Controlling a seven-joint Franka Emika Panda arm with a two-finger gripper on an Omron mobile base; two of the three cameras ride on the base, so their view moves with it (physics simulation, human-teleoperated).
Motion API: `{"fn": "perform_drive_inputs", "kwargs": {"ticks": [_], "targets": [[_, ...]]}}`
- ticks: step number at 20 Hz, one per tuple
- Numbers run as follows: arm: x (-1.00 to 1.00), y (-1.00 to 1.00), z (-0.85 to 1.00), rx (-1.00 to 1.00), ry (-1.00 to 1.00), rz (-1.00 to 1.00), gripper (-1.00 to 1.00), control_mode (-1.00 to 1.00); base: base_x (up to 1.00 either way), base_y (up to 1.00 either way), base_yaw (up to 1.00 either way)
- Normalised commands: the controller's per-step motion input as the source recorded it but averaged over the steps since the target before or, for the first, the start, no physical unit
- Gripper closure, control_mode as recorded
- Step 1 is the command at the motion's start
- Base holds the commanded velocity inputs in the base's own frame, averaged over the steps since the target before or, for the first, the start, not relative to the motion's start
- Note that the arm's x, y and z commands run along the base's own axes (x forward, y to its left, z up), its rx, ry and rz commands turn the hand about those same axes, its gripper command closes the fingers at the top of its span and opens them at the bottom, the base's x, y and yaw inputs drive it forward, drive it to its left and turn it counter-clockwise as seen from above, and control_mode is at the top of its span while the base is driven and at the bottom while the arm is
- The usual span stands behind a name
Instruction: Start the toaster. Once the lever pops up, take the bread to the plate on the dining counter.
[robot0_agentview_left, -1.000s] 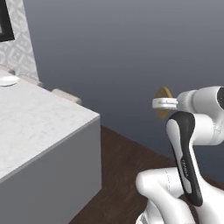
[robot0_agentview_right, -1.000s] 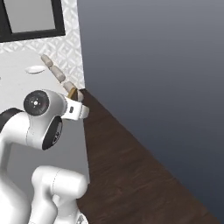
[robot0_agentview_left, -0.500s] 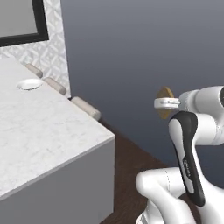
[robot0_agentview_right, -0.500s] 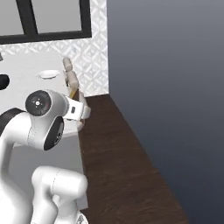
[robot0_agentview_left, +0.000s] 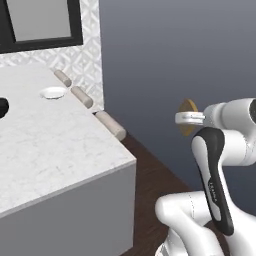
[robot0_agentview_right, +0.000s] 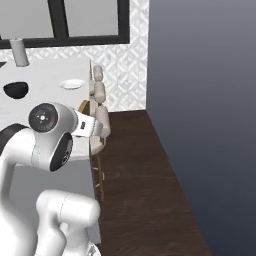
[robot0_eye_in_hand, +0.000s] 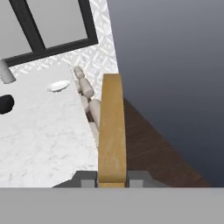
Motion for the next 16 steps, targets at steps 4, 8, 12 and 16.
{"fn": "perform_drive_inputs", "kwargs": {"ticks": [4, 8, 12, 16], "targets": [[0.0, 0.0, 0.0, 0.0, 0.0, 0.0, 1.0, 1.0, 0.3, -0.47, 0.22], [0.0, 0.0, 0.0, 0.0, 0.0, 0.0, 1.0, 1.0, 0.08, -0.83, 0.09], [0.0, 0.0, 0.0, 0.0, 0.0, 0.0, 1.0, 1.0, 0.33, -0.7, 0.09], [0.0, 0.0, 0.0, 0.0, 0.0, 0.0, 1.0, 1.0, 0.7, -0.43, 0.19]]}}
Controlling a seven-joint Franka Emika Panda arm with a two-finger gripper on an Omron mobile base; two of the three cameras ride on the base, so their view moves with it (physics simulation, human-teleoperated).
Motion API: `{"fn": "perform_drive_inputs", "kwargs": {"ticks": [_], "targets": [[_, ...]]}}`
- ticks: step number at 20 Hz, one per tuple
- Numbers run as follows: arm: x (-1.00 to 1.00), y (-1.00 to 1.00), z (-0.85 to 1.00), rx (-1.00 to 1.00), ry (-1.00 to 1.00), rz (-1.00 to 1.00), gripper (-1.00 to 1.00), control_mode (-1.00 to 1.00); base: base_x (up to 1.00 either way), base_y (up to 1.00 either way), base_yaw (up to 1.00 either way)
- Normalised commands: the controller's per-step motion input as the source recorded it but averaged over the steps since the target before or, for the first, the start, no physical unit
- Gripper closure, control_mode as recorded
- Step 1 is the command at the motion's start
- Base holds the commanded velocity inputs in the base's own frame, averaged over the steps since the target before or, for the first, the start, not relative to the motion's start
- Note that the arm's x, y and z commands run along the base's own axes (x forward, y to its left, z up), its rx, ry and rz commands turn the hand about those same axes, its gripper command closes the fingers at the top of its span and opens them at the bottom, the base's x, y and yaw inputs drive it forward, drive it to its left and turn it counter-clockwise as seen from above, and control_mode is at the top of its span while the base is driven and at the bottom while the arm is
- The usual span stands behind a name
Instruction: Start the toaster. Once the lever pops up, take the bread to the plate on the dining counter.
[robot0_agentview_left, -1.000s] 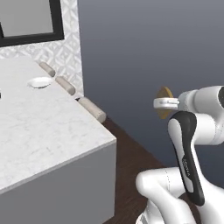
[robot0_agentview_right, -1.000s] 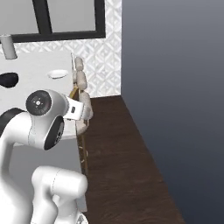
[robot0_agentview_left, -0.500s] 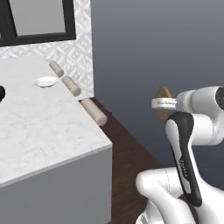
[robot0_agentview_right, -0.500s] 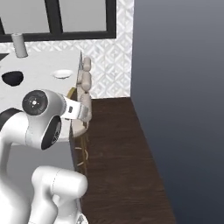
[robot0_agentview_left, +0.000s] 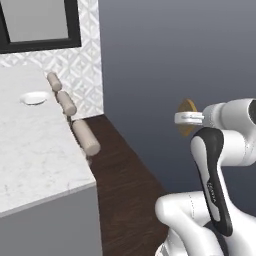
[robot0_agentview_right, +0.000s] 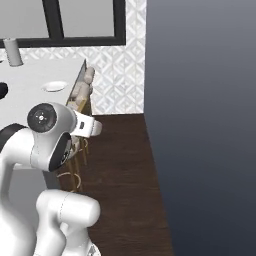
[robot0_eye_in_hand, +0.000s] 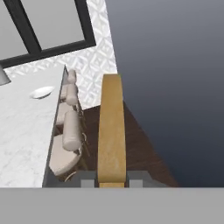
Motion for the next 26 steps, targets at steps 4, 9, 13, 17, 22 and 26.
{"fn": "perform_drive_inputs", "kwargs": {"ticks": [4, 9, 13, 17, 22, 26], "targets": [[0.0, 0.0, 0.0, 0.0, 0.0, 0.0, 1.0, 1.0, 0.68, -0.49, 0.28], [0.0, 0.0, 0.0, 0.0, 0.0, 0.0, 1.0, 1.0, 0.92, -0.41, 0.24], [0.0, 0.0, 0.0, 0.0, 0.0, 0.0, 1.0, 1.0, 0.92, -0.28, 0.21], [0.0, 0.0, 0.0, 0.0, 0.0, 0.0, 1.0, 1.0, 1.0, -0.2, 0.21], [0.0, 0.0, 0.0, 0.0, 0.0, 0.0, 1.0, 1.0, 1.0, -0.2, 0.2], [0.0, 0.0, 0.0, 0.0, 0.0, 0.0, 1.0, 1.0, 1.0, -0.39, 0.19]]}}
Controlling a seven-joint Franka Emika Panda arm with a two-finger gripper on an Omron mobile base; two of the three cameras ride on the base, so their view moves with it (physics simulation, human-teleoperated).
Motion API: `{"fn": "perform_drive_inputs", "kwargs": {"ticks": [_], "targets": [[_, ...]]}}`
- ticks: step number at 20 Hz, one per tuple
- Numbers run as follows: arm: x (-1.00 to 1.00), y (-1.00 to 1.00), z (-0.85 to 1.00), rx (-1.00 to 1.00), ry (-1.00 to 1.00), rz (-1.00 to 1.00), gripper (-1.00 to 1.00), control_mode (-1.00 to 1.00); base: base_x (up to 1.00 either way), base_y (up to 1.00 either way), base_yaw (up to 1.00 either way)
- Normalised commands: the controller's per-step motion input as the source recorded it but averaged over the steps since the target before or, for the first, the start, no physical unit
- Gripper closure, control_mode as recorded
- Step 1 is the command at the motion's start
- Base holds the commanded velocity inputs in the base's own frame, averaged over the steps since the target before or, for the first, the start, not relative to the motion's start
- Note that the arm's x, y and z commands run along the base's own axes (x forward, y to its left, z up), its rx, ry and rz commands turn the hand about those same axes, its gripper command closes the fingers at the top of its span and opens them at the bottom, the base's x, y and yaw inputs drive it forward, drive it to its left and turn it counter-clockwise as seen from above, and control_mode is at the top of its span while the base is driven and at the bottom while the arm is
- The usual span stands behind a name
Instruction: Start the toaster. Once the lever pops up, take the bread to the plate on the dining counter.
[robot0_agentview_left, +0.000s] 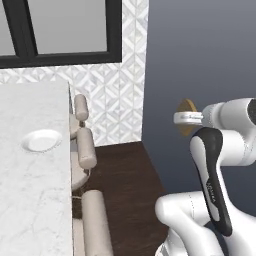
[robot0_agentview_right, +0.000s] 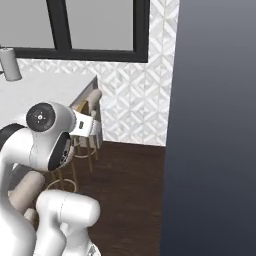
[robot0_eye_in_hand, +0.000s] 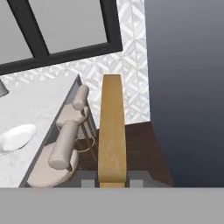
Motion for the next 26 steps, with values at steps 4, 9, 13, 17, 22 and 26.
{"fn": "perform_drive_inputs", "kwargs": {"ticks": [4, 9, 13, 17, 22, 26], "targets": [[0.0, 0.0, 0.0, 0.0, 0.0, 0.0, 1.0, 1.0, 1.0, -0.43, 0.18], [0.0, 0.0, 0.0, 0.0, 0.0, 0.0, 1.0, 1.0, 0.97, -0.28, 0.2], [0.0, 0.0, 0.0, 0.0, 0.0, 0.0, 1.0, 1.0, 0.79, -0.2, 0.3], [0.0, 0.0, 0.0, 0.0, 0.0, 0.0, 1.0, 1.0, 0.24, -0.26, 0.43], [0.0, 0.0, 0.0, 0.0, 0.0, 0.0, 1.0, 1.0, 0.02, -0.24, 0.56], [0.0, 0.0, 0.0, 0.0, 0.0, 0.0, 1.0, 1.0, 0.1, -0.18, 0.64]]}}
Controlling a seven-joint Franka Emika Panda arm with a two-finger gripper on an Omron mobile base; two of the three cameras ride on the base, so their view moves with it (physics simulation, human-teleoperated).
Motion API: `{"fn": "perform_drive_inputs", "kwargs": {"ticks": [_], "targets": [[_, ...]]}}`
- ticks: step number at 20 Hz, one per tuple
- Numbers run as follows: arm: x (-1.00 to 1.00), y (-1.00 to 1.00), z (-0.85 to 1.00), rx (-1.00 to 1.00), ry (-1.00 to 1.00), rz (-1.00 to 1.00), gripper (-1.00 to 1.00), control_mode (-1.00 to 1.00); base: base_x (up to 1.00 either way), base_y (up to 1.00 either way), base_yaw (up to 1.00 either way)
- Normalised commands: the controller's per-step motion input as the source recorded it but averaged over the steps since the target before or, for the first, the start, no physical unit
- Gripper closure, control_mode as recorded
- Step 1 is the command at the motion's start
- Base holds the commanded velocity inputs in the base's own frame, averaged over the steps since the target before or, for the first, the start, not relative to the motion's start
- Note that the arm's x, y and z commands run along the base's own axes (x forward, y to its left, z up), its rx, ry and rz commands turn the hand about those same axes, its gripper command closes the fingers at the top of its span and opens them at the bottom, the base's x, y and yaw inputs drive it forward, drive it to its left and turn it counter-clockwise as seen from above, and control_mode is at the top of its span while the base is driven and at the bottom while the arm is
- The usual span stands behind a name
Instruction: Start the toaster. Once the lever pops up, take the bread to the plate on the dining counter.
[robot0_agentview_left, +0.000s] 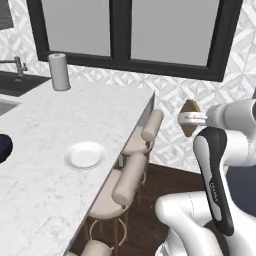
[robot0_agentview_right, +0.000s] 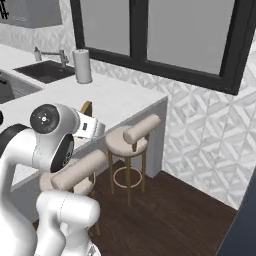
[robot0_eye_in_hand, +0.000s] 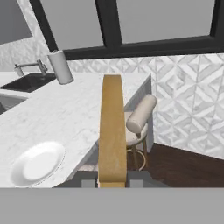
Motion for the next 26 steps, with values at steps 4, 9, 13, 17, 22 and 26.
{"fn": "perform_drive_inputs", "kwargs": {"ticks": [4, 9, 13, 17, 22, 26], "targets": [[0.0, 0.0, 0.0, 0.0, 0.0, 0.0, 1.0, 1.0, 0.13, -0.21, 0.64], [0.0, 0.0, 0.0, 0.0, 0.0, 0.0, 1.0, 1.0, 0.34, -0.41, 0.6], [0.0, 0.0, 0.0, 0.0, 0.0, 0.0, 1.0, 1.0, 0.23, -0.47, 0.61], [0.0, 0.0, 0.0, 0.0, 0.0, 0.0, 1.0, 1.0, -0.06, -0.5, 0.58], [0.0, 0.0, 0.0, 0.0, 0.0, 0.0, 1.0, 1.0, 0.0, -0.49, 0.53], [0.0, 0.0, 0.0, 0.0, 0.0, 0.0, 1.0, 1.0, 0.13, -0.69, 0.39]]}}
